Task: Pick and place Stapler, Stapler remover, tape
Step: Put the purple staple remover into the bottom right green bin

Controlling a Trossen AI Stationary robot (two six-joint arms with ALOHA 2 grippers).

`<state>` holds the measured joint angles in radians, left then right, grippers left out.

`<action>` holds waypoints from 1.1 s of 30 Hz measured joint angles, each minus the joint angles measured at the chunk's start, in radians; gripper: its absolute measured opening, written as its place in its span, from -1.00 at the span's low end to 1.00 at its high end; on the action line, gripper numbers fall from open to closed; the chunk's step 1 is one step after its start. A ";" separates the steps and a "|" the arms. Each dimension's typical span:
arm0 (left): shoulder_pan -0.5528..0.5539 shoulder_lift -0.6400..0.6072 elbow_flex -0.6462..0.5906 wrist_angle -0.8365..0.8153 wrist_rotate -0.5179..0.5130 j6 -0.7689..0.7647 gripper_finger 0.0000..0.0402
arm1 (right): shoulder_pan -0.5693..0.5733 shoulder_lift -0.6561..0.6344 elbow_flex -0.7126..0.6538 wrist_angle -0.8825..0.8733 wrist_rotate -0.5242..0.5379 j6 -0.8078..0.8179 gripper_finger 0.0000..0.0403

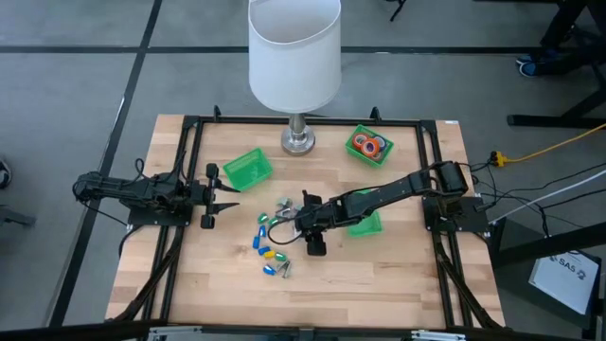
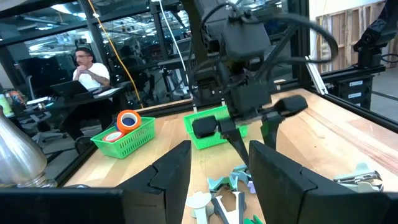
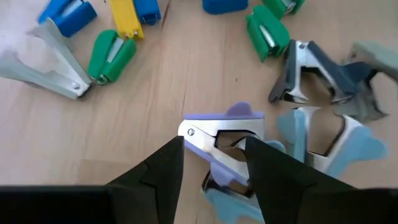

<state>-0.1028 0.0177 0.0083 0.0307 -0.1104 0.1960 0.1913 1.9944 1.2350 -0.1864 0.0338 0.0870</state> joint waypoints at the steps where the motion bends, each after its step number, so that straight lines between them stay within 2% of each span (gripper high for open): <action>1: 0.000 0.000 0.000 0.000 0.000 0.000 -0.22 | 0.000 0.009 0.000 0.003 0.003 -0.015 -0.13; 16: 0.000 0.000 0.000 0.000 0.000 0.000 -0.22 | 0.003 0.019 0.005 0.023 0.018 -0.111 -0.13; 24: 0.000 0.000 0.000 0.000 0.000 0.000 -0.22 | 0.006 0.019 0.149 -0.239 -0.001 -0.204 -0.13; 29: 0.000 0.000 0.000 0.000 0.000 0.000 -0.22 | 0.005 0.018 0.188 -0.298 0.000 -0.279 -0.15; 33: 0.000 0.000 0.000 0.000 0.000 0.000 -0.22 | 0.006 0.018 0.183 -0.301 0.004 -0.327 -0.25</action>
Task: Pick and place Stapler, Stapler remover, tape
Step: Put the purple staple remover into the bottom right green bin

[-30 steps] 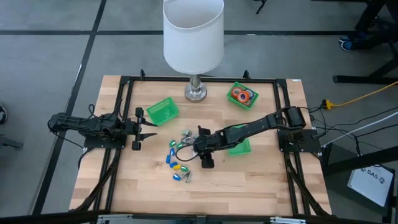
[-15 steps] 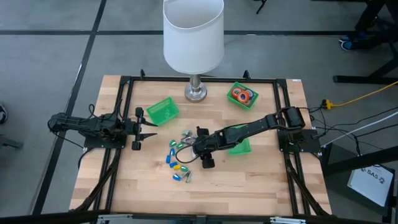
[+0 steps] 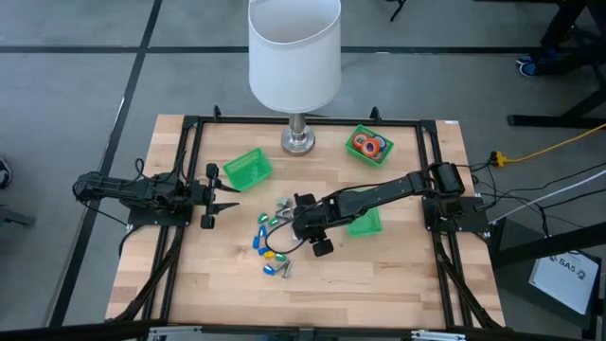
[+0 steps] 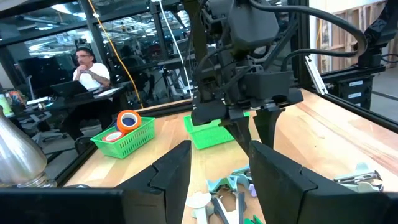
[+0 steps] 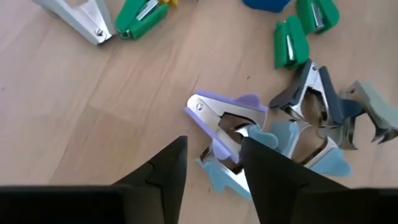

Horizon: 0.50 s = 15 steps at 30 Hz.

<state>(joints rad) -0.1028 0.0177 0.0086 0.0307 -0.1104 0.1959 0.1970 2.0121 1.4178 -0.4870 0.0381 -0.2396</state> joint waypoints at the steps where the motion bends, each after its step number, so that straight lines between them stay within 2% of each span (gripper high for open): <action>1: 0.000 0.000 0.000 0.000 0.000 0.000 -0.22 | 0.000 0.000 0.000 0.000 0.005 -0.006 -0.29; 8: 0.000 0.000 0.000 0.000 0.000 0.000 -0.22 | 0.000 0.013 0.000 0.008 0.022 -0.031 -0.50; 15: 0.000 0.000 0.000 0.000 0.000 0.000 -0.22 | 0.000 0.055 0.000 0.013 0.022 -0.033 -0.53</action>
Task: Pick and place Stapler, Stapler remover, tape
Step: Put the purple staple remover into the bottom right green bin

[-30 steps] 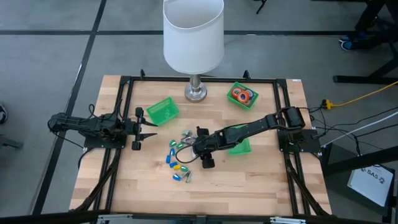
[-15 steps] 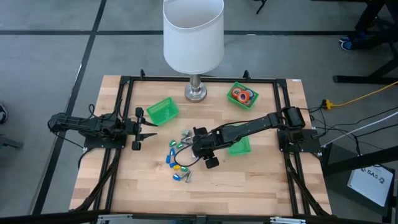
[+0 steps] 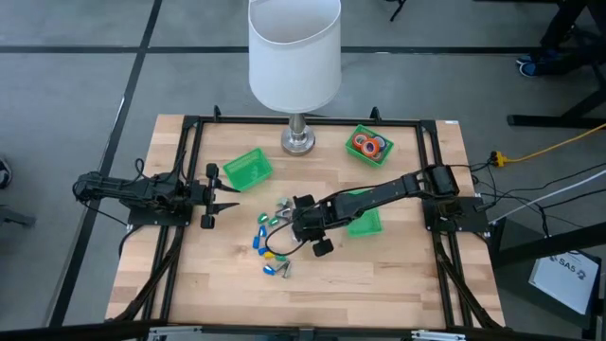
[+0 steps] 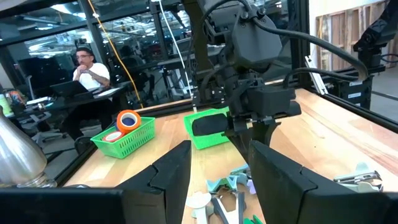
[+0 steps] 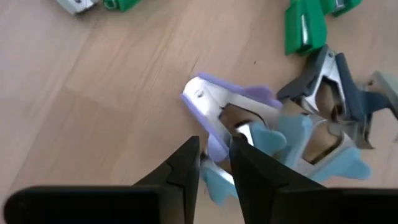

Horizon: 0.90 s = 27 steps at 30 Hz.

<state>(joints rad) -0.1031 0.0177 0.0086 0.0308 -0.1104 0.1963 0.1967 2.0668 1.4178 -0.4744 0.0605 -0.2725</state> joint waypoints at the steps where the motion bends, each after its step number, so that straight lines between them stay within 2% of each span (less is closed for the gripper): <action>1: 0.000 0.000 0.000 0.000 0.000 0.000 -0.22 | 0.000 0.006 0.002 0.007 0.000 -0.001 -0.53; 7: 0.000 0.000 0.000 0.000 0.000 0.000 -0.22 | 0.000 0.017 0.003 0.027 0.006 -0.001 -0.57; 14: 0.000 0.000 0.000 0.000 0.000 0.000 -0.22 | -0.002 0.017 0.001 0.039 0.117 -0.001 -0.94; 18: 0.000 0.000 0.000 0.000 0.000 0.000 -0.22 | -0.002 0.019 0.001 0.049 0.181 0.007 -0.95; 22: 0.000 0.000 0.000 0.000 0.000 0.000 -0.22 | -0.003 0.020 0.045 0.019 0.171 0.026 -0.98; 27: 0.000 0.000 0.000 0.000 0.000 0.000 -0.22 | -0.012 0.017 0.123 -0.036 0.060 0.061 -0.99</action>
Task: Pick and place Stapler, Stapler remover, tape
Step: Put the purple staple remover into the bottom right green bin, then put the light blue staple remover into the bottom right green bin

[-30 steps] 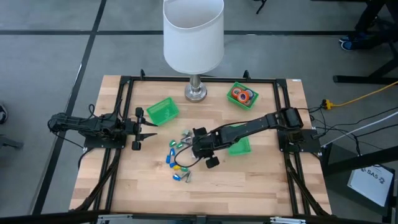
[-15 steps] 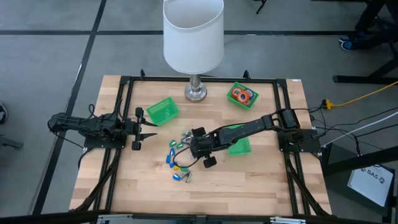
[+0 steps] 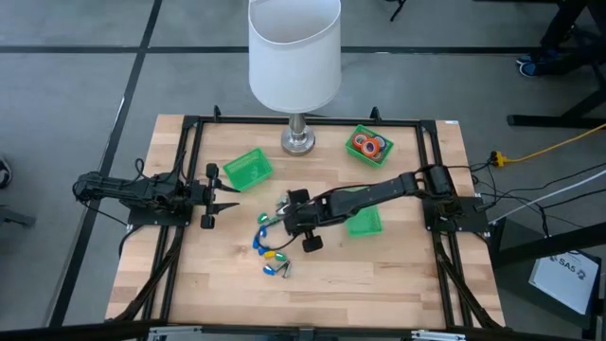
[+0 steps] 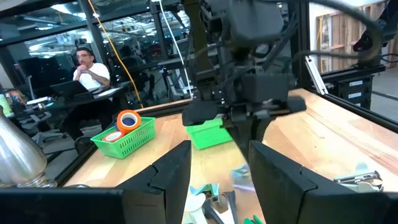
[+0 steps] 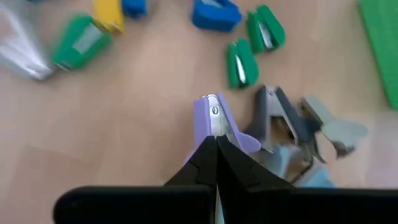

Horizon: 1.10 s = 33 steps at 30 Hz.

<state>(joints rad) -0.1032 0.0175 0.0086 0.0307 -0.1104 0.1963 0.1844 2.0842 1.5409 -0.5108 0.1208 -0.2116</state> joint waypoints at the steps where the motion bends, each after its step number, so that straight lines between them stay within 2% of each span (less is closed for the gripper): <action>1: 0.000 0.000 0.000 0.000 0.000 0.000 -0.22 | -0.001 0.000 0.013 -0.016 -0.021 0.003 -0.99; 9: 0.000 0.000 0.000 0.000 0.000 0.000 -0.22 | -0.001 -0.018 0.089 -0.157 -0.071 0.029 -0.99; 14: 0.000 0.000 0.000 0.000 0.000 0.000 -0.22 | -0.016 -0.012 0.079 -0.024 -0.278 0.047 -1.00; 19: 0.000 0.000 0.000 0.000 0.000 0.000 -0.22 | -0.047 -0.008 -0.016 0.176 -0.502 0.080 -1.00; 21: 0.000 0.000 0.000 0.000 0.000 0.000 -0.22 | -0.064 -0.008 -0.060 0.209 -0.506 0.121 -1.00; 27: 0.000 0.000 0.000 0.000 0.000 0.000 -0.22 | -0.103 -0.006 -0.126 0.186 -0.396 0.159 -1.00; 33: 0.000 0.000 0.000 0.000 0.000 0.000 -0.22 | -0.084 -0.007 -0.095 0.196 -0.485 0.201 -0.92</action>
<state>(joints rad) -0.1031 0.0174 0.0085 0.0307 -0.1104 0.1963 0.1004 2.0777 1.4460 -0.3145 -0.3638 -0.0103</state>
